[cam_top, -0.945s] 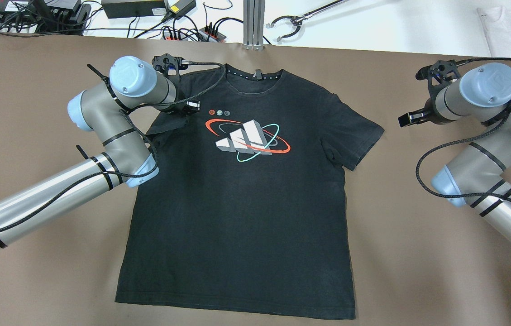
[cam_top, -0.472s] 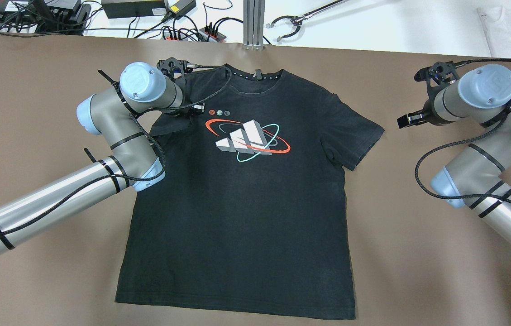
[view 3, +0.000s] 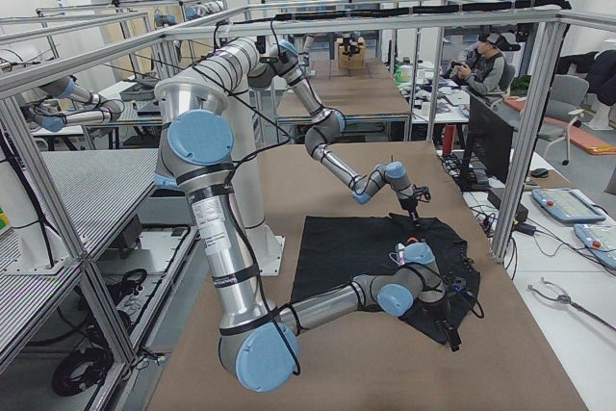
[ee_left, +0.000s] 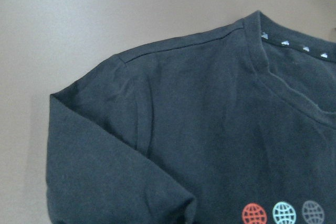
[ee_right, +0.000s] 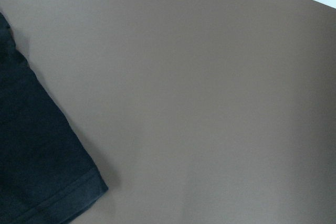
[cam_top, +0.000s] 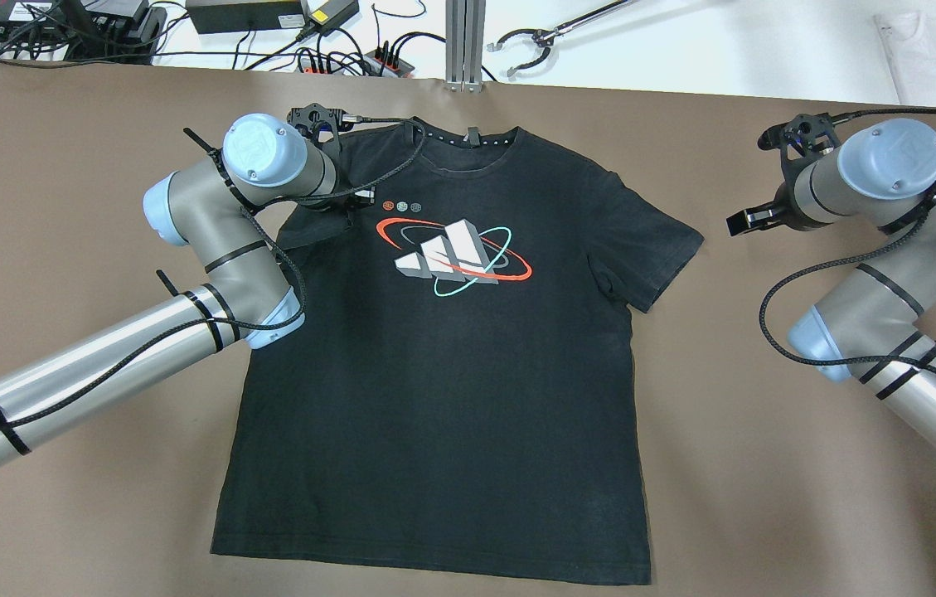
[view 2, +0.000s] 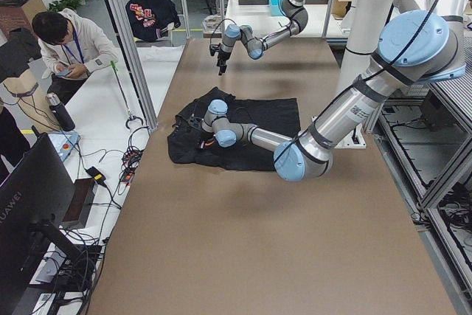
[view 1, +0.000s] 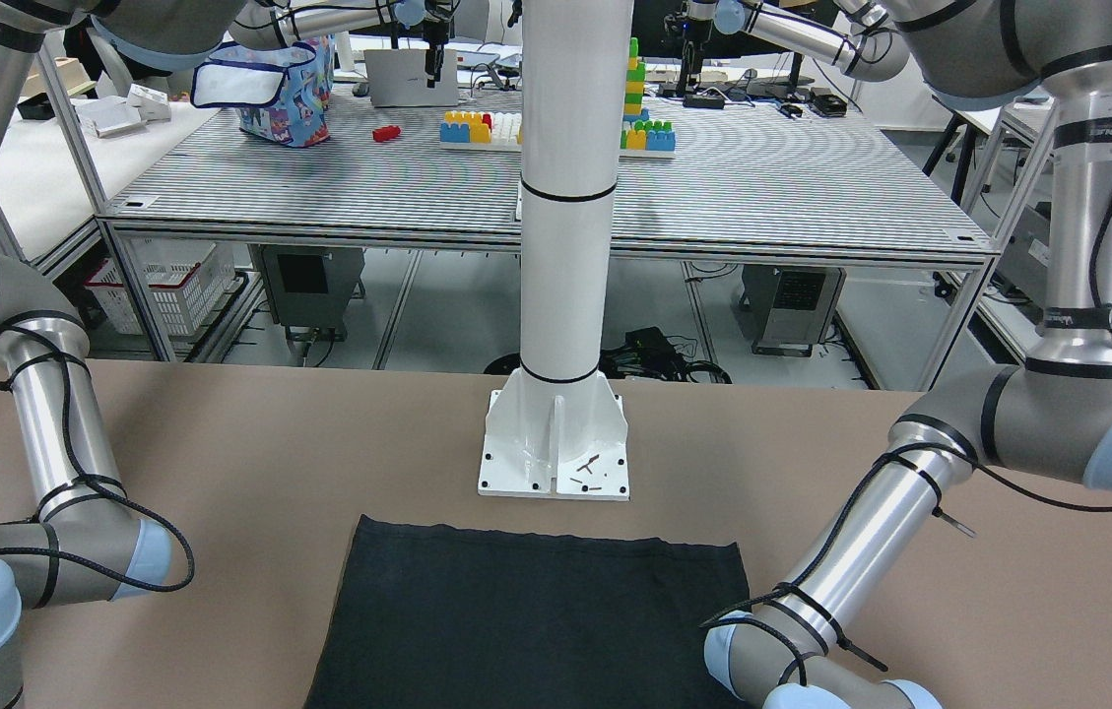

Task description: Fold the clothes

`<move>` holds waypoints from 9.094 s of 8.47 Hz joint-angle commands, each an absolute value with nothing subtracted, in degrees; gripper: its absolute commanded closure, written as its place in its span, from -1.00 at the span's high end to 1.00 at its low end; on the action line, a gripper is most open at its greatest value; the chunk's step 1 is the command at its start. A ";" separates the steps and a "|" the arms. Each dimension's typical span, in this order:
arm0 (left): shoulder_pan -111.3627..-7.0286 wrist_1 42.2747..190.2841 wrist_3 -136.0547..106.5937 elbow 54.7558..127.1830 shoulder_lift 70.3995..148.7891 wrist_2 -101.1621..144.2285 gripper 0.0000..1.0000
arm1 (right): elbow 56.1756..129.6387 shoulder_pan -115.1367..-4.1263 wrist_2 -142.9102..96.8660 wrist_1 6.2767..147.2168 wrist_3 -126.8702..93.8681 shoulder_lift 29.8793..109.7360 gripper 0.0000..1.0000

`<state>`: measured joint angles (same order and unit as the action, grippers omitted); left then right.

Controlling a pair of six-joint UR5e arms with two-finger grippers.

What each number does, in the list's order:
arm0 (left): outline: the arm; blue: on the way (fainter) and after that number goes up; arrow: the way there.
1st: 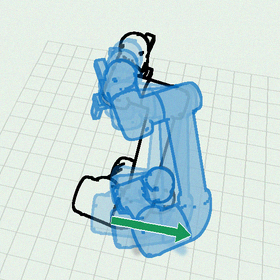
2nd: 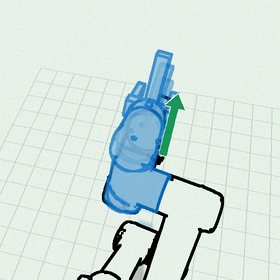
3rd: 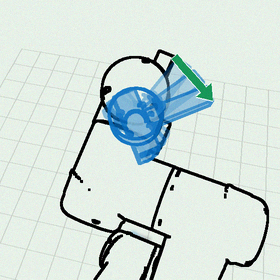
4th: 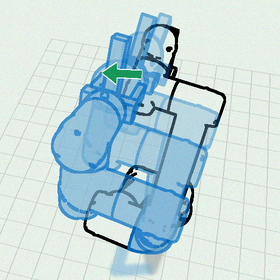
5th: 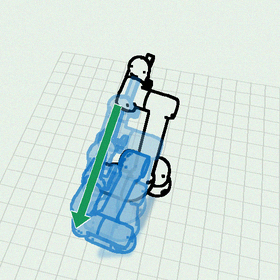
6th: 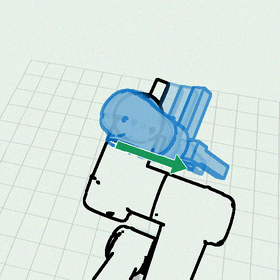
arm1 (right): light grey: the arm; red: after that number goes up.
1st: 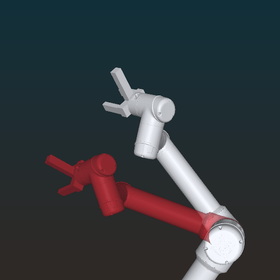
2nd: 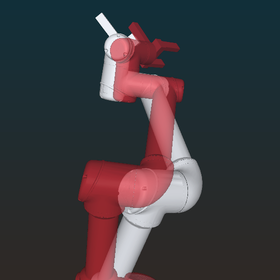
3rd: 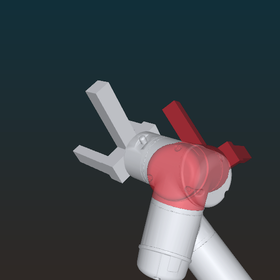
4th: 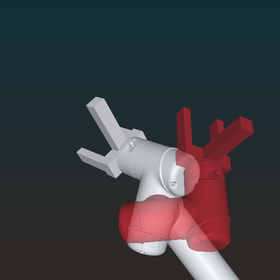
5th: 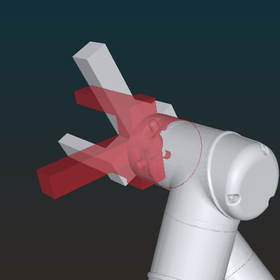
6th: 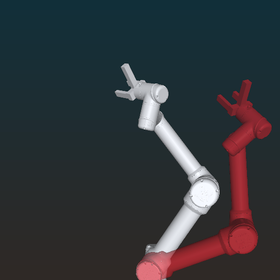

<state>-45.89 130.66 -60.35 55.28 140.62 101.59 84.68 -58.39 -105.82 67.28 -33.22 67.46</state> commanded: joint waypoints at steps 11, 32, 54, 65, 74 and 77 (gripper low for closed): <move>-45.62 130.78 -63.37 55.90 143.09 101.43 1.00 | 69.61 -53.00 -104.86 50.19 -48.96 61.08 0.37; -46.23 130.96 -60.03 55.81 141.68 101.95 1.00 | 74.97 -46.06 -97.47 68.89 -71.97 47.65 -1.00; -42.40 130.69 -67.05 80.08 124.60 99.00 1.00 | 86.69 -39.22 -94.31 70.40 -68.29 55.76 0.90; -11.20 129.21 -84.10 116.10 83.68 82.47 1.00 | 124.26 -8.11 -78.41 74.53 -87.36 87.70 0.90; -4.75 118.92 -84.55 119.18 85.96 79.36 -0.08 | 124.72 -7.47 -78.40 74.53 -87.36 88.07 0.90; -4.66 118.92 -84.55 119.00 85.96 79.37 -0.26 | 124.72 -7.47 -78.31 74.53 -87.36 88.07 0.90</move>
<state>-4.69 118.92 -84.57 119.07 86.00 79.35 124.72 -7.47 -78.34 74.53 -87.36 88.09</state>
